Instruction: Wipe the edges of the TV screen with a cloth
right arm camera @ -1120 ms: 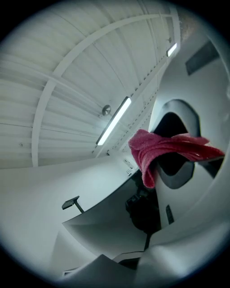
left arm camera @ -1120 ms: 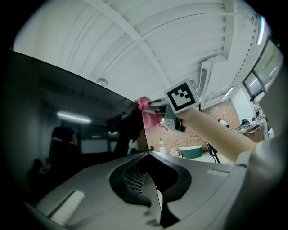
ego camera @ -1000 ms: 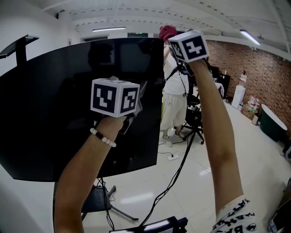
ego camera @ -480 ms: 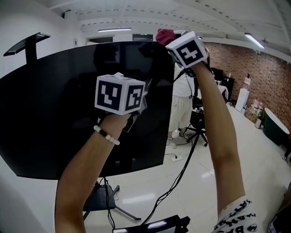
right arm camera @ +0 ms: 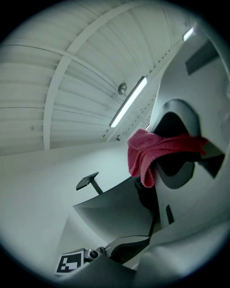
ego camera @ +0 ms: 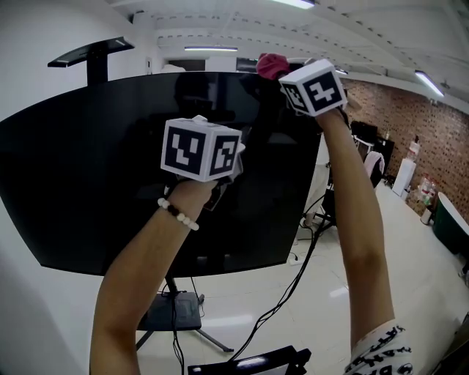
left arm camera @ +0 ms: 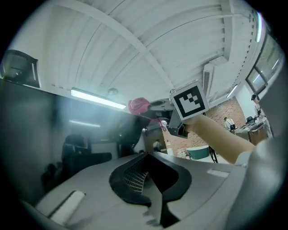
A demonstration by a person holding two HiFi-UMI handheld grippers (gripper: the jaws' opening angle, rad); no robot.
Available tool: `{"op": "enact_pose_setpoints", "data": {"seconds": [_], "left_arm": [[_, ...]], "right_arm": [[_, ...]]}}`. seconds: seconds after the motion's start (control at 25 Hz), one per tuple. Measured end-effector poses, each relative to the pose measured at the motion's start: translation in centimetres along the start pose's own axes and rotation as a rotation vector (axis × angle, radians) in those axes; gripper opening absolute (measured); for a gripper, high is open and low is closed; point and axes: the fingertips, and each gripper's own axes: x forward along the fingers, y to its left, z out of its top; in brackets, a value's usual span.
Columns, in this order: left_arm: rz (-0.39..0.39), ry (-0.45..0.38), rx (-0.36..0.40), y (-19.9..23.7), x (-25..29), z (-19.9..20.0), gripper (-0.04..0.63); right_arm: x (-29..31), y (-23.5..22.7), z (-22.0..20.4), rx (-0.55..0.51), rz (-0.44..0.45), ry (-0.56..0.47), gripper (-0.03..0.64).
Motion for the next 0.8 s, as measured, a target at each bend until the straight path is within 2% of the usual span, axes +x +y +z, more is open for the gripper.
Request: {"op": "enact_pose_setpoints", "data": {"seconds": [0.28, 0.52, 0.64, 0.8], "left_arm": [[0.071, 0.021, -0.013, 4.9, -7.5, -1.1, -0.003], [0.197, 0.018, -0.017, 11.8, -15.8, -0.8, -0.003], [0.247, 0.016, -0.006, 13.0, -18.5, -0.8, -0.003], [0.269, 0.013, 0.001, 14.0, -21.4, -1.0, -0.003]], "right_arm": [[1.4, 7.1, 6.2, 0.017, 0.067, -0.031, 0.074], [3.5, 13.3, 11.8, 0.011, 0.101, -0.045, 0.074], [4.0, 15.2, 13.2, 0.008, 0.114, -0.042, 0.074], [4.4, 17.3, 14.7, -0.008, 0.093, -0.022, 0.074]]}}
